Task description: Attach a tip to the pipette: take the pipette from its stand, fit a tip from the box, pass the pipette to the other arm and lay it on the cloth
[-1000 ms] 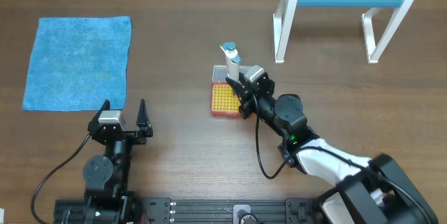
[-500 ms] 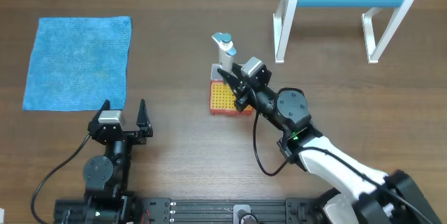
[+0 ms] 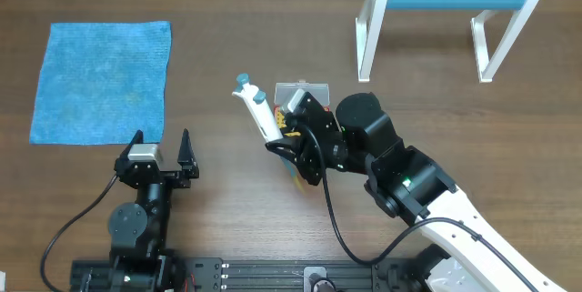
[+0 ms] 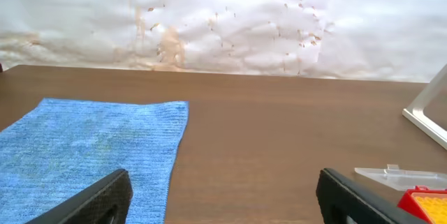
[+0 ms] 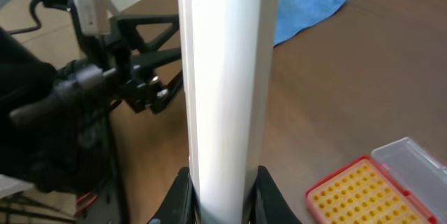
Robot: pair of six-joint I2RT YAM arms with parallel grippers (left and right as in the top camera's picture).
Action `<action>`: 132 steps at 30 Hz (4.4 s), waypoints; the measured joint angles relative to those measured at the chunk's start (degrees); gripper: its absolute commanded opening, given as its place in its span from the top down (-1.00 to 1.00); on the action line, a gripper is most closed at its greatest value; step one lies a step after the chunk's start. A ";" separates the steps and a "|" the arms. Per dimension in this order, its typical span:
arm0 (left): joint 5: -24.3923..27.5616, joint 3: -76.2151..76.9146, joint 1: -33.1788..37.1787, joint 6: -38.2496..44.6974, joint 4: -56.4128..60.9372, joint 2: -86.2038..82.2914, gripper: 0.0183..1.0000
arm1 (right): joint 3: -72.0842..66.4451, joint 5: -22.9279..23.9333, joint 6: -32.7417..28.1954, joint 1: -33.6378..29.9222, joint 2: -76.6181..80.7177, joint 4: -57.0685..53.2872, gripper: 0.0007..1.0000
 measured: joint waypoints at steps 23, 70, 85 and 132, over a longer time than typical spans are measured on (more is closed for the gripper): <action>0.00 0.00 0.00 0.00 0.00 0.00 -0.71 | 0.20 -4.02 21.27 0.07 0.94 10.62 0.86; 73.31 30.58 -3.34 -56.81 55.23 64.65 0.98 | 0.02 -15.80 21.68 -0.28 1.64 3.58 0.86; 78.01 31.47 0.24 -58.66 56.85 66.40 0.98 | 0.48 -18.01 21.84 -6.71 1.64 -4.42 -0.45; -6.78 133.63 24.06 22.56 -70.16 135.27 0.97 | 0.72 -13.75 19.82 -27.85 1.60 -14.78 -0.99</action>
